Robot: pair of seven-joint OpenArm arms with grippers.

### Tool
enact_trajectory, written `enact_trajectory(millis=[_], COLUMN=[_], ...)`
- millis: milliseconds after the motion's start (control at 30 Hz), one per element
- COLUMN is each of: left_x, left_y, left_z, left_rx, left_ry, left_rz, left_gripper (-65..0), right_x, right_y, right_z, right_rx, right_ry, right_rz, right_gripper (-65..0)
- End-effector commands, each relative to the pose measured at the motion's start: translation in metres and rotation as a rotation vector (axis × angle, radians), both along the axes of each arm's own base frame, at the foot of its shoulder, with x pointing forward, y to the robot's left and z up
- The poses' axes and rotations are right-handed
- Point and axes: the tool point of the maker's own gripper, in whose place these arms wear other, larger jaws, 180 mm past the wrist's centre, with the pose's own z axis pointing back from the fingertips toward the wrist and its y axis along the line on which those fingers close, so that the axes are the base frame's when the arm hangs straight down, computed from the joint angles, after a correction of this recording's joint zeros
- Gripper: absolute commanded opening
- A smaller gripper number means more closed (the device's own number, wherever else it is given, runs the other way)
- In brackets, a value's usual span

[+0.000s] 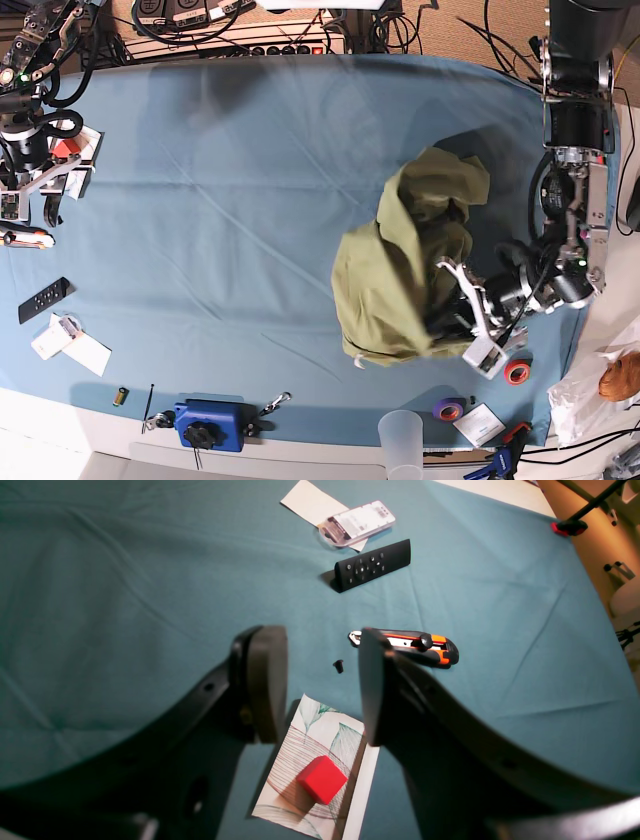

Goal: Layout the t-shirt on the table in an organized manner, then fold the t-shirt properly
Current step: 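Drag the shirt toward the table center with the left gripper, then lower the right gripper and grasp the shirt edge opposite the left gripper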

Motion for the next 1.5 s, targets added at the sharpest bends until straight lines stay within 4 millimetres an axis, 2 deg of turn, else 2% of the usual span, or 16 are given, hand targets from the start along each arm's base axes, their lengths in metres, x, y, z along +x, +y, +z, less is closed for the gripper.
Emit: enact_trajectory(millis=[0, 133, 233, 367, 567, 667, 767, 867, 933, 1100, 1267, 1367, 1467], left_x=[-0.006, -0.048, -0.075, -0.105, -0.153, -0.165, -0.165, -0.159, -0.152, -0.127, -0.092, -0.071, -0.062], left_y=[-0.009, -0.045, -0.068, -0.105, -0.169, -0.191, -0.198, -0.195, -0.190, -0.166, -0.116, -0.077, -0.041], left_z=[0.025, 0.045, 0.047, 0.032, 0.008, 0.002, 0.000, -0.001, -0.001, 0.015, 0.034, 0.036, 0.031], left_rx=[-0.038, -0.165, -0.259, -0.309, -0.239, -0.200, -0.168, -0.150, -0.146, -0.178, -0.149, -0.120, -0.090], left_ry=[-0.063, -0.082, -0.064, 0.006, 0.034, -0.010, -0.038, -0.051, -0.058, -0.089, -0.114, -0.114, -0.110], left_rz=[-0.056, -0.188, -0.236, -0.324, -0.509, -0.547, -0.544, -0.525, -0.500, -0.403, -0.216, -0.086, -0.001], left_gripper=[-65.0, -65.0, -65.0, -65.0, -65.0, -65.0, -63.2, -44.5, -38.4, -38.1, -38.1, -38.1, -38.1], right_x=[0.004, 0.003, 0.003, 0.003, 0.003, 0.003, 0.003, 0.003, 0.003, 0.005, 0.005, 0.005, 0.004], right_y=[-0.001, -0.002, -0.002, -0.002, -0.002, -0.002, -0.002, -0.002, -0.002, -0.001, 0.003, 0.021, 0.048], right_z=[0.015, 0.014, 0.014, 0.014, 0.014, 0.014, 0.014, 0.014, 0.014, 0.017, 0.014, 0.004, -0.005], right_rx=[-0.027, -0.038, -0.034, -0.035, -0.035, -0.035, -0.038, -0.037, -0.037, -0.040, -0.005, 0.063, 0.127], right_ry=[-0.045, -0.041, -0.042, -0.041, -0.041, -0.041, -0.040, -0.040, -0.042, -0.058, -0.054, -0.007, 0.016], right_rz=[0.013, 0.004, 0.004, 0.005, 0.004, 0.004, 0.003, 0.003, 0.004, 0.011, 0.022, 0.105, 0.220], right_gripper=[-41.0, -41.0, -41.0, -41.0, -41.0, -41.0, -41.0, -41.0, -40.9, -41.0, -41.0, -41.0, -41.0])
